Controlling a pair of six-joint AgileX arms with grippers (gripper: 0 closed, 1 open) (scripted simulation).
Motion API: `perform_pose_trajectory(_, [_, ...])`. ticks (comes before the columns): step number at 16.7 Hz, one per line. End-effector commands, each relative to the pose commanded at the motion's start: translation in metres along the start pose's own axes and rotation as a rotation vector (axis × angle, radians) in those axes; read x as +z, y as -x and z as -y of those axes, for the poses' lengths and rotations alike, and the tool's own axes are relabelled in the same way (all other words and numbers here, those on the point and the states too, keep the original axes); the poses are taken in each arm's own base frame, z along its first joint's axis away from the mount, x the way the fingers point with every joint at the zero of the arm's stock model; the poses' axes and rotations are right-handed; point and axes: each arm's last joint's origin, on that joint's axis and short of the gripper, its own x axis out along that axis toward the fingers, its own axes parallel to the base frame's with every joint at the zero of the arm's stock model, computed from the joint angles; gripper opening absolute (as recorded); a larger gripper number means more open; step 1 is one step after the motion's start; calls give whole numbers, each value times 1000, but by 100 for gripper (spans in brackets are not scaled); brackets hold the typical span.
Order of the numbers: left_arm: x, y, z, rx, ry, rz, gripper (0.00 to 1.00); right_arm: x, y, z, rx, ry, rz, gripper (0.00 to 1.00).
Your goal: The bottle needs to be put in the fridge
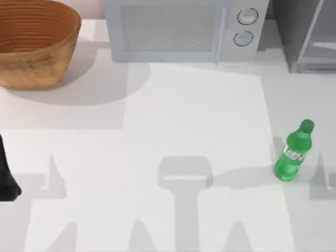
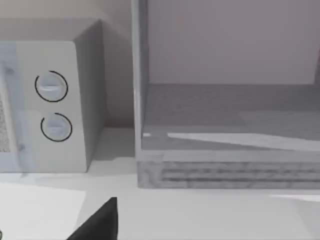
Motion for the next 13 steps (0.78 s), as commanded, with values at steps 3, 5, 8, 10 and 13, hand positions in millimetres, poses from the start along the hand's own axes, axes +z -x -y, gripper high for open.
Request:
perform_pose_trajectory(3, [0, 0, 0, 0, 0, 0, 100, 0, -1, 0, 5, 2, 1, 100])
perform_pose_trajectory(5, [0, 0, 0, 0, 0, 0, 100, 2, -4, 0, 30, 13, 2, 100])
perform_pose_trajectory(8, [0, 0, 0, 0, 0, 0, 100, 4, -13, -1, 105, 39, -6, 100])
perform_pose_trajectory(10, [0, 0, 0, 0, 0, 0, 100, 3, -23, -1, 174, 58, -23, 100])
perform_pose_trajectory(13, [0, 0, 0, 0, 0, 0, 100, -4, -41, -1, 297, 83, -63, 100])
